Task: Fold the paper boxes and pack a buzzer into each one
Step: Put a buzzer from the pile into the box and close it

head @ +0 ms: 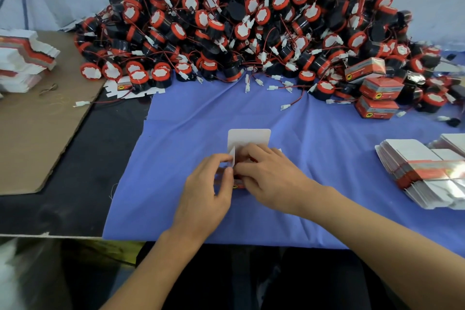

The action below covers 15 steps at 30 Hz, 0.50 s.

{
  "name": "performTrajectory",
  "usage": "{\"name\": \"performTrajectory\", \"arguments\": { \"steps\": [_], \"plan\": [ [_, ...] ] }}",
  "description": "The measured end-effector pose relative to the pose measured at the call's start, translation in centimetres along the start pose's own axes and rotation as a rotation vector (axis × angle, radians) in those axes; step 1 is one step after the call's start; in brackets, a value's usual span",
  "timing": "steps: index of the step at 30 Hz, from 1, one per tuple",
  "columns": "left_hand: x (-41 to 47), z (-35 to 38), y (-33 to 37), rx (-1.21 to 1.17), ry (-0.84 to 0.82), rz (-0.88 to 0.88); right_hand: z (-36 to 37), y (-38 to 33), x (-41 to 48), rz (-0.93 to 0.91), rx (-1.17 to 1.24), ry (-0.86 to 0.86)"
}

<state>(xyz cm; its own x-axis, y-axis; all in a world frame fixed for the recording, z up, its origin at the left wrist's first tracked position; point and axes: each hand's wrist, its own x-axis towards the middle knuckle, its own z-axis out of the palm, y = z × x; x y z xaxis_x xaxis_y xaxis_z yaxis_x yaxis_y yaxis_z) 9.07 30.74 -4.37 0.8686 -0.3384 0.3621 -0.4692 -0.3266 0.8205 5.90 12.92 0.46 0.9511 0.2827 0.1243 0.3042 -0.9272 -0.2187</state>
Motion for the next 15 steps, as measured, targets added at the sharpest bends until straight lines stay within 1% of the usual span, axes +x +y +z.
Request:
{"name": "performTrajectory", "arguments": {
  "steps": [5, 7, 9, 11, 13, 15],
  "plan": [
    [0.48, 0.35, -0.36, -0.003, 0.020, -0.015, 0.03, 0.06, -0.16, -0.039, 0.098, 0.108],
    [0.55, 0.50, -0.53, 0.013, 0.004, -0.032, 0.14, 0.03, -0.22, 0.029, 0.162, 0.185],
    [0.57, 0.69, -0.56, 0.031, -0.005, -0.051, 0.42, -0.06, -0.24, 0.119, 0.177, 0.250],
    [0.65, 0.84, -0.31, 0.041, -0.002, -0.062, 0.66, -0.21, -0.29, 0.209, 0.100, 0.308],
    [0.67, 0.94, 0.00, 0.061, 0.003, -0.056, 0.65, -0.41, -0.39, 0.260, -0.023, 0.363],
    [0.73, 1.03, 0.14, 0.086, 0.005, -0.054, 0.71, -0.53, -0.49, 0.279, -0.076, 0.337]
  ]
}}
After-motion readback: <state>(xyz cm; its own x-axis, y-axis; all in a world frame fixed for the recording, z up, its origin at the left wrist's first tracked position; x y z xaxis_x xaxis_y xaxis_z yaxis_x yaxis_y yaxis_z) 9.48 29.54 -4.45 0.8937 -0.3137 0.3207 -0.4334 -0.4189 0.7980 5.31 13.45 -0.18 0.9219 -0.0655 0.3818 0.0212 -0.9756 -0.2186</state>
